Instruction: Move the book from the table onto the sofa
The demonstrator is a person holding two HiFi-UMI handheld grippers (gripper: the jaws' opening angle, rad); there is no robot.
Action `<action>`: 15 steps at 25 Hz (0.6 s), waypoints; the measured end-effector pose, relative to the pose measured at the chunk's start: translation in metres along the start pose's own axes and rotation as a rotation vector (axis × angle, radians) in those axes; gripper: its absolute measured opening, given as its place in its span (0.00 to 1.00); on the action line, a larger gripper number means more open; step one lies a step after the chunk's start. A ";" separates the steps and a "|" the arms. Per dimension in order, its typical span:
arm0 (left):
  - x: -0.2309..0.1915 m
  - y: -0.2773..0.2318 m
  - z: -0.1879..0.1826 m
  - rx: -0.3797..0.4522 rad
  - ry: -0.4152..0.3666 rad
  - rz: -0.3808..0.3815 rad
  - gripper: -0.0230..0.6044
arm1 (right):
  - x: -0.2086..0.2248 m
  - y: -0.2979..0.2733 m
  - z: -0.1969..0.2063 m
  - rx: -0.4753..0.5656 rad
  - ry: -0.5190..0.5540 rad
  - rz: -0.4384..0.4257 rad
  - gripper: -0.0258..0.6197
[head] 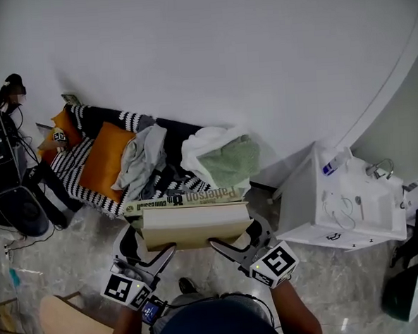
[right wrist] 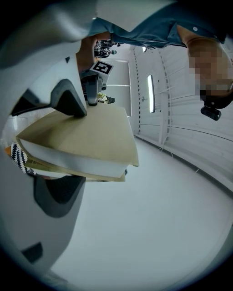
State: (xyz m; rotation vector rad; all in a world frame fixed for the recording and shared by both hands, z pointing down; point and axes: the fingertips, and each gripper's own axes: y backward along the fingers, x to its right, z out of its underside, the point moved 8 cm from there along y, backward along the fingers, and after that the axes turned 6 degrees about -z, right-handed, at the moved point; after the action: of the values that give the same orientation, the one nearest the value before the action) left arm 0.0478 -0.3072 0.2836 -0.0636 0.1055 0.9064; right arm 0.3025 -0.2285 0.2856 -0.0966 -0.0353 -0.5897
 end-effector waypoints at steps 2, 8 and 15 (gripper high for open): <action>-0.018 -0.010 0.000 -0.004 0.004 0.014 0.79 | 0.006 -0.016 0.000 -0.002 0.000 0.015 0.70; -0.054 -0.037 0.013 -0.030 0.038 0.025 0.79 | 0.028 -0.051 0.009 -0.039 -0.018 0.029 0.70; -0.082 -0.084 0.034 -0.075 0.028 -0.027 0.79 | 0.084 -0.090 0.040 -0.053 -0.078 -0.027 0.70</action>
State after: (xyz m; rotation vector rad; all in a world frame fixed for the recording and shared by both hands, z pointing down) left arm 0.0656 -0.4198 0.3276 -0.1476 0.0964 0.8824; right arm 0.3214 -0.3455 0.3379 -0.1705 -0.0974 -0.6142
